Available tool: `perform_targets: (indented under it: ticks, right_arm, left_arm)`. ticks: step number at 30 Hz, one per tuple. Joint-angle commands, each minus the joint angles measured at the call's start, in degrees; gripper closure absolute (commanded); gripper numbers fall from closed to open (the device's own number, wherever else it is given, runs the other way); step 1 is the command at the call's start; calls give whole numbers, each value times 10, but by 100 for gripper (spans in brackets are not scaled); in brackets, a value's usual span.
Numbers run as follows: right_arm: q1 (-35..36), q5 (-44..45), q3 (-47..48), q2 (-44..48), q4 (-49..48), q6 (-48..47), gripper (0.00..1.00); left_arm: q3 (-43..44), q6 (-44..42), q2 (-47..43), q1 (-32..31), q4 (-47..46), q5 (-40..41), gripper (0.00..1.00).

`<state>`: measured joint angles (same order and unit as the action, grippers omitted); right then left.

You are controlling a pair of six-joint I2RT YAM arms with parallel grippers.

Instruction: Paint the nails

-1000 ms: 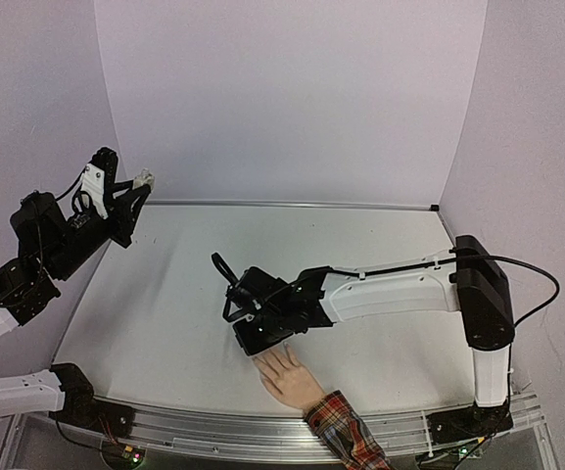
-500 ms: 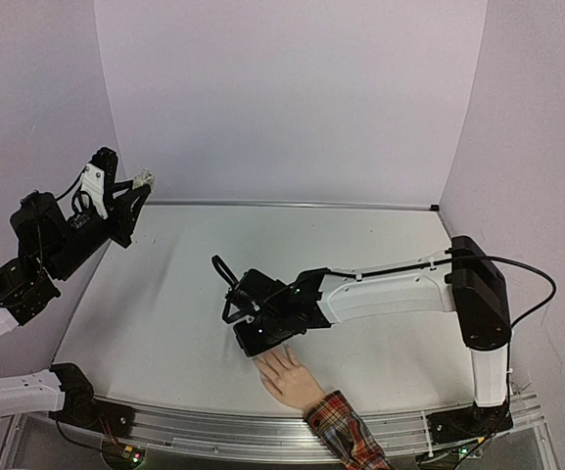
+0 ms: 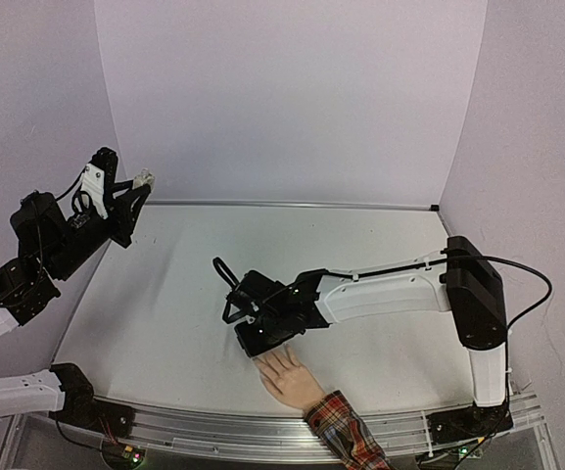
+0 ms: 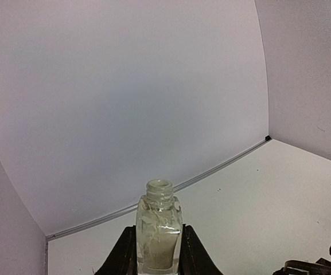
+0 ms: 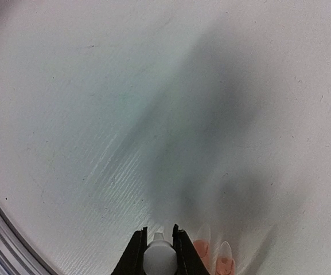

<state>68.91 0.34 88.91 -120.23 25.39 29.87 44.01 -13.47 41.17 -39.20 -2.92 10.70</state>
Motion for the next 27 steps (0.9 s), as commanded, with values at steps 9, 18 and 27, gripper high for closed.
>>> perform_targets:
  ticks: [9,18,27]
  right_arm:
    - [-5,-16,33,-23,2,-4,100]
    - [-10,-15,46,-34,3,-6,100]
    - [-32,16,92,-12,5,-25,100]
  left_arm:
    - [1,3,-7,3,-19,5,100]
    - [0,3,-7,3,-19,5,100]
    - [3,12,1,3,-21,5,100]
